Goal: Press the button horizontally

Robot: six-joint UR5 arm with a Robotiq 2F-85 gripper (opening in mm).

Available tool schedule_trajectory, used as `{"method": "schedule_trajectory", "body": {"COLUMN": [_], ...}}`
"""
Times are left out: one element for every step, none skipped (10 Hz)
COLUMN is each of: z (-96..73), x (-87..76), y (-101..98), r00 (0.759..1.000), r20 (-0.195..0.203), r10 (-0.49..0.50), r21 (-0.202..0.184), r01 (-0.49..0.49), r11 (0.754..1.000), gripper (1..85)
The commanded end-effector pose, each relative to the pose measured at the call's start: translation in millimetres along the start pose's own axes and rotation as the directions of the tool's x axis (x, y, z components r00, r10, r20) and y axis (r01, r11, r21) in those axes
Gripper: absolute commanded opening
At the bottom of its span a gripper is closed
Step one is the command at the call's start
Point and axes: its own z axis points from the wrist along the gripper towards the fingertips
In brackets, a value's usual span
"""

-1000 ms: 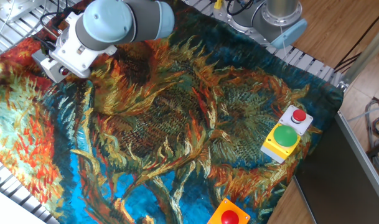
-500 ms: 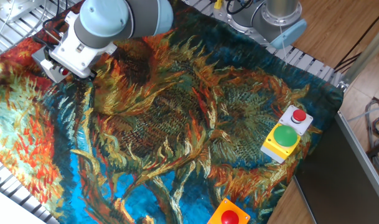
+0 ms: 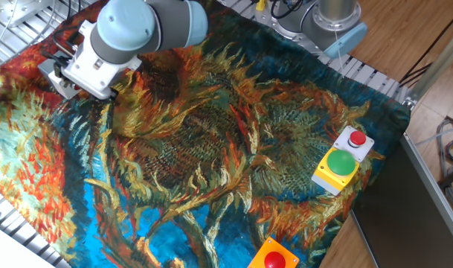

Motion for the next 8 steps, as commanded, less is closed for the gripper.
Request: {"method": "schedule_trajectory", "body": {"z": [4.3,4.3,3.8,3.6,3.6,3.7,3.7,5.6], "x": [6.7,4.1,1.1,2.4,10.1,9.8,8.6,12.4], "y": [2.8,-2.5,-14.5,-17.4,-16.8,-16.1,-16.0,-17.3], "r00": [1.0,1.0,0.998,0.997,0.999,0.999,0.999,0.999], "r20": [-0.002,0.007,0.015,0.009,-0.019,-0.018,-0.013,-0.01], "r10": [-0.009,-0.026,-0.065,-0.075,-0.046,-0.049,-0.049,-0.05], "r21": [-0.006,0.015,0.062,0.073,0.069,0.066,0.066,0.077], "r01": [0.009,0.026,0.064,0.074,0.047,0.05,0.05,0.051], "r11": [1.0,1.0,0.996,0.995,0.996,0.997,0.997,0.996], "gripper": [59.7,59.7,59.7,59.0,58.7,58.7,59.3,59.7]}}
